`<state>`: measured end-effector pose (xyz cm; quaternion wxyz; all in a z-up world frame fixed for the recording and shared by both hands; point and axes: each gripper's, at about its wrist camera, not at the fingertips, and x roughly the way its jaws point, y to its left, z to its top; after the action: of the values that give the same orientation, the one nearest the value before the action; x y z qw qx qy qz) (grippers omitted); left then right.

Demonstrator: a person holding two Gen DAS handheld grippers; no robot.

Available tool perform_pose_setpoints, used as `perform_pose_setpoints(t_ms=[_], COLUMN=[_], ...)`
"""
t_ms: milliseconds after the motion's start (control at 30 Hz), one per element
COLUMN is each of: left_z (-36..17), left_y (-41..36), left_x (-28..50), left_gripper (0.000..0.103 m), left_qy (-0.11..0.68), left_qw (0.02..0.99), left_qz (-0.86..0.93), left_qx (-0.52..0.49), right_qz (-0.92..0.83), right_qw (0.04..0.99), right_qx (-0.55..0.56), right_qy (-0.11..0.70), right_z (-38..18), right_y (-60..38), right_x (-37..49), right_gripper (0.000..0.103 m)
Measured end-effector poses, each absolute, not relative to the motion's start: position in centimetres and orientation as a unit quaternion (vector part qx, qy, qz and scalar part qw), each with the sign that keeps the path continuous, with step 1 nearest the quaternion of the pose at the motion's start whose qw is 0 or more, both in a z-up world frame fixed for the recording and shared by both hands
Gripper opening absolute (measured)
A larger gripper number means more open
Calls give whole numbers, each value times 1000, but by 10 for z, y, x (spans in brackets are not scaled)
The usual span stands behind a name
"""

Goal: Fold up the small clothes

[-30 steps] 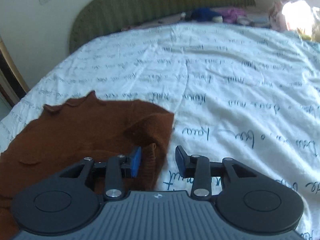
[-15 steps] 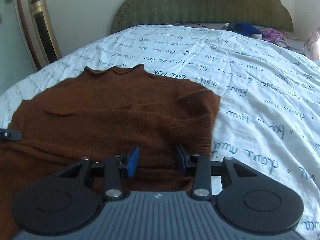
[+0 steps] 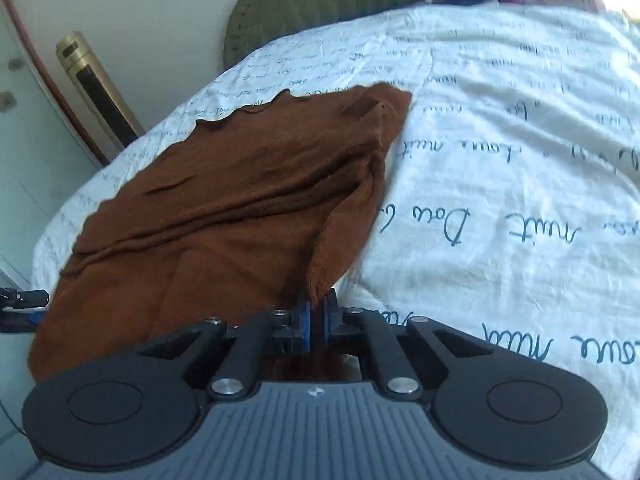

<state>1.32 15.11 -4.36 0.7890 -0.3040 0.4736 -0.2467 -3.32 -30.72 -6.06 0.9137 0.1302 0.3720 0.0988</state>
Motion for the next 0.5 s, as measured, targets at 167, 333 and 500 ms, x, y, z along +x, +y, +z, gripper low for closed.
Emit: perform_pose_setpoints(t_ms=[167, 333, 500], left_z=[-34, -45, -37], left_y=[165, 187, 191], left_x=[-5, -18, -39], left_gripper=[7, 5, 57], left_qy=[452, 457, 429], left_qw=[823, 828, 828], left_qz=[-226, -211, -253], left_qx=[-260, -247, -259], right_qz=[56, 74, 104], right_qw=[936, 922, 921], right_qx=[61, 86, 178], right_qy=[343, 371, 331], right_z=[-32, -58, -45], right_y=[-322, -341, -355], right_x=[-52, -53, -106], right_gripper=[4, 12, 82])
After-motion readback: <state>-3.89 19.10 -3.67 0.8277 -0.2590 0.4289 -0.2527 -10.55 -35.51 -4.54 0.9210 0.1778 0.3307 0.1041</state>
